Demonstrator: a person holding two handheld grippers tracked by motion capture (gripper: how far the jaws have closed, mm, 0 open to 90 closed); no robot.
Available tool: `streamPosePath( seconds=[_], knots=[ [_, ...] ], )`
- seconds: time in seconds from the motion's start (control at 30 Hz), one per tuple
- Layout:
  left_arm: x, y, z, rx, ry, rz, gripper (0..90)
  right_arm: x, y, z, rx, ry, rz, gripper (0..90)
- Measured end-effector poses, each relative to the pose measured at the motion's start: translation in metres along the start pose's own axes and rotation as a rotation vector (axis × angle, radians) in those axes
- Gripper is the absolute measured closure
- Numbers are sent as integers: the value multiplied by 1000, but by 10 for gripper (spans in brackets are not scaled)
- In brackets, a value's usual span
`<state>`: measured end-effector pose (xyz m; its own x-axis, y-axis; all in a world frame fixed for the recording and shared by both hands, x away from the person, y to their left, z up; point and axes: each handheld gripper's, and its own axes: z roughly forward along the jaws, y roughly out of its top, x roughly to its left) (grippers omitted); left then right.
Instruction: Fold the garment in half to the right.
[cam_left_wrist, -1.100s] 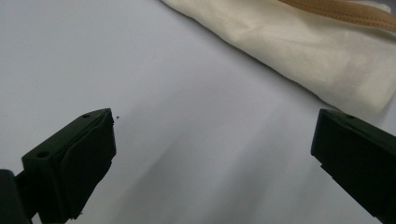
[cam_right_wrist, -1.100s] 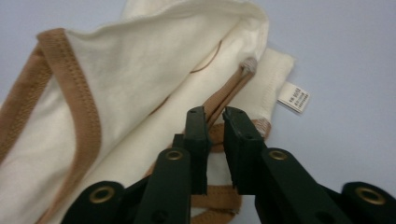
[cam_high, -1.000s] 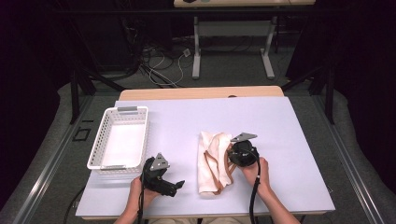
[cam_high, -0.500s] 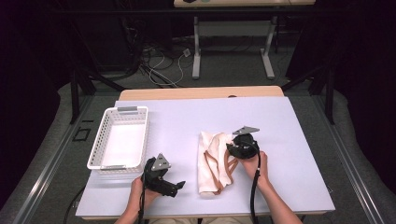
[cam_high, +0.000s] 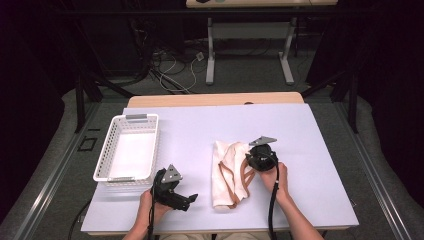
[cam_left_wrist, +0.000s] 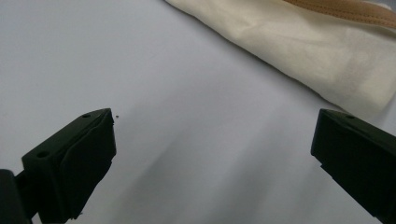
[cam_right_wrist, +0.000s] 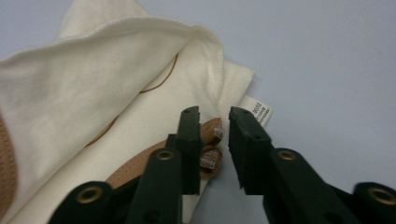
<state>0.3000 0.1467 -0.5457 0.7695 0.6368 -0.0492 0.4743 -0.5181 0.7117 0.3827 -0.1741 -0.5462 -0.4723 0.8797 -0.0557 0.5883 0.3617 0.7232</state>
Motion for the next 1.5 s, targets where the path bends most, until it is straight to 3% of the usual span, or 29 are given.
streamPosePath(
  seconds=[0.17,0.43,0.67,0.87,1.0,1.1,1.33,1.5],
  knots=[
    [1,0,-1,-4,1,2,0,10,6,-18,-22,73,-69,561],
    [1,0,-1,-5,2,4,0,48,12,-28,-33,175,-192,508],
    [1,0,-1,-10,-1,-2,0,73,13,-24,-22,181,-264,547],
    [1,-1,0,-4,-10,-12,0,76,9,-18,-14,132,-288,716],
    [1,-1,-1,-1,-5,-4,0,71,8,-17,-16,127,-282,834],
    [2,0,-1,-6,8,1,0,67,7,-20,-24,120,-252,862],
    [2,-1,-2,-9,3,-11,0,48,0,-32,-41,112,-180,864],
    [1,0,-3,-15,5,-7,0,36,-8,-39,-22,117,-134,826]
  ],
)
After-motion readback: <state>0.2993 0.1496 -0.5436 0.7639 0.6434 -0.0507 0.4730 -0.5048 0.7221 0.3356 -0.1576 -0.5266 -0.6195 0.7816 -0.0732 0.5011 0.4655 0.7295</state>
